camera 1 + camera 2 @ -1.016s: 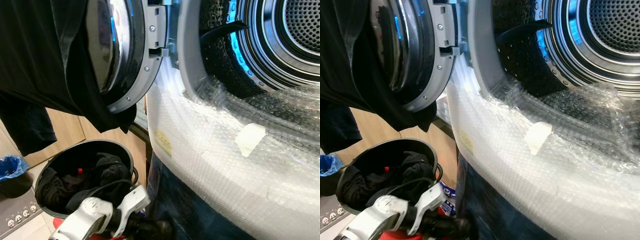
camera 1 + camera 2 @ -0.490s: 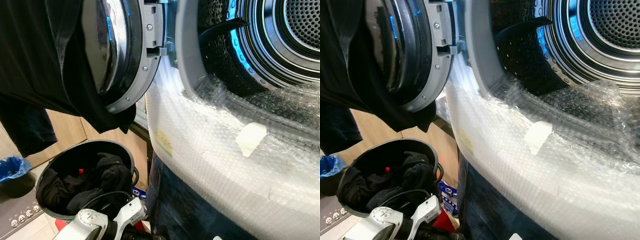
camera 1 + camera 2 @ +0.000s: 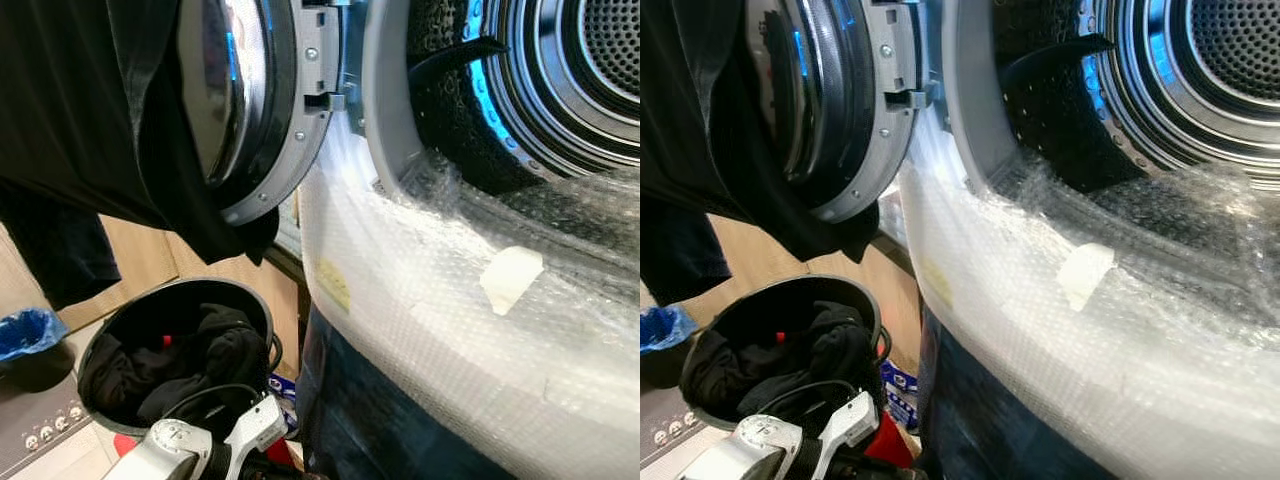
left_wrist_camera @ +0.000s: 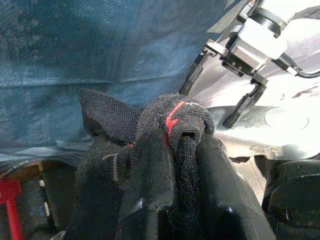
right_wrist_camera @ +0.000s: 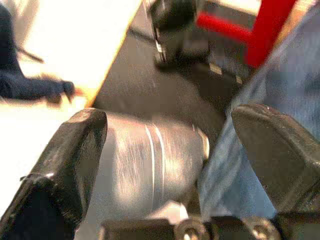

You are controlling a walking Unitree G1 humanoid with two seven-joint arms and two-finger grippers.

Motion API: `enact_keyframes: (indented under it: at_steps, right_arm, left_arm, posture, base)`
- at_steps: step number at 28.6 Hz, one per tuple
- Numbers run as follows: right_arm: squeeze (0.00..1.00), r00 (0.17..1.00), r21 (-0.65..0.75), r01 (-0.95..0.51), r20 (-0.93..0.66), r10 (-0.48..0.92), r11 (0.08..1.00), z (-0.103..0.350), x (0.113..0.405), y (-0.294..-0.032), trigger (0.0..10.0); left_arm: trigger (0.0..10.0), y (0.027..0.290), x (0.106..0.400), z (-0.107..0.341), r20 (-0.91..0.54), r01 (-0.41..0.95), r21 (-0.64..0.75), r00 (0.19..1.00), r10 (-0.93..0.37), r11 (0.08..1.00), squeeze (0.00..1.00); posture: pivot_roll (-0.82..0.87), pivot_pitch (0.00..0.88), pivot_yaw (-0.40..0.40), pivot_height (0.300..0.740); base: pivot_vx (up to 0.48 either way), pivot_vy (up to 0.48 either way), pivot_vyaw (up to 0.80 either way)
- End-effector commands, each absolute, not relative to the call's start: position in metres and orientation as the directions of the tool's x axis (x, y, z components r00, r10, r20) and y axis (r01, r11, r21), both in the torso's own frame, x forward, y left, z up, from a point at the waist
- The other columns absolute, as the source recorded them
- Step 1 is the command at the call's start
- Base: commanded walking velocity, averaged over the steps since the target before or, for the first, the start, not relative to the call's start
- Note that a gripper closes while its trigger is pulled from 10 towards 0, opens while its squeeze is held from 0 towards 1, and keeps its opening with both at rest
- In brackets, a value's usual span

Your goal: Clothes washing

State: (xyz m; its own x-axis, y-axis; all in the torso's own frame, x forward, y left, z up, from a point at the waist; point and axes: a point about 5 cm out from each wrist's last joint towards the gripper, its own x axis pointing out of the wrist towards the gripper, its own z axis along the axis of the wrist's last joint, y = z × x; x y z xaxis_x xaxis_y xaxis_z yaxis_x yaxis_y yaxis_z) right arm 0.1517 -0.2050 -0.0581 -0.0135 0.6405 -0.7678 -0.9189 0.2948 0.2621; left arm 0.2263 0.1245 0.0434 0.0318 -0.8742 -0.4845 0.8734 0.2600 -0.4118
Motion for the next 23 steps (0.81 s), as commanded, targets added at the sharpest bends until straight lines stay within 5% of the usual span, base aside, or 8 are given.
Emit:
enact_keyframes:
  at_steps: [1,5,10,23]
  right_arm:
    - [1.0,-0.024,0.268,-0.924,-0.752,0.658,0.273,-0.054,0.152,-0.207,10.0]
    - [1.0,-0.052,0.285,-0.929,-0.73,0.681,0.235,-0.048,0.146,-0.213,10.0]
    - [1.0,0.069,0.254,-0.924,-0.624,0.779,0.285,-0.029,0.161,-0.203,10.0]
    - [1.0,0.165,0.233,-0.905,-0.579,0.798,0.356,-0.017,0.176,-0.193,10.0]
  left_arm:
    - [0.0,0.123,0.23,0.051,-0.457,0.881,-0.405,0.036,-0.889,0.244,0.0]
    - [0.0,0.118,0.228,0.056,-0.422,0.884,-0.421,0.01,-0.907,0.205,0.0]
    - [0.0,0.107,0.223,0.079,-0.212,0.857,-0.511,-0.058,-0.976,0.06,0.0]
    - [0.0,0.094,0.212,0.101,-0.068,0.822,-0.556,-0.193,-0.979,-0.124,0.0]
  posture:
    - [0.25,0.0,-0.029,0.74]
    - [0.25,0.002,-0.033,0.74]
    - [0.22,0.001,-0.024,0.74]
    - [0.22,0.002,-0.022,0.74]
  base:
    - [0.0,0.0,0.0]
    - [0.0,0.0,0.0]
    - [0.0,0.0,0.0]
    - [0.0,0.0,0.0]
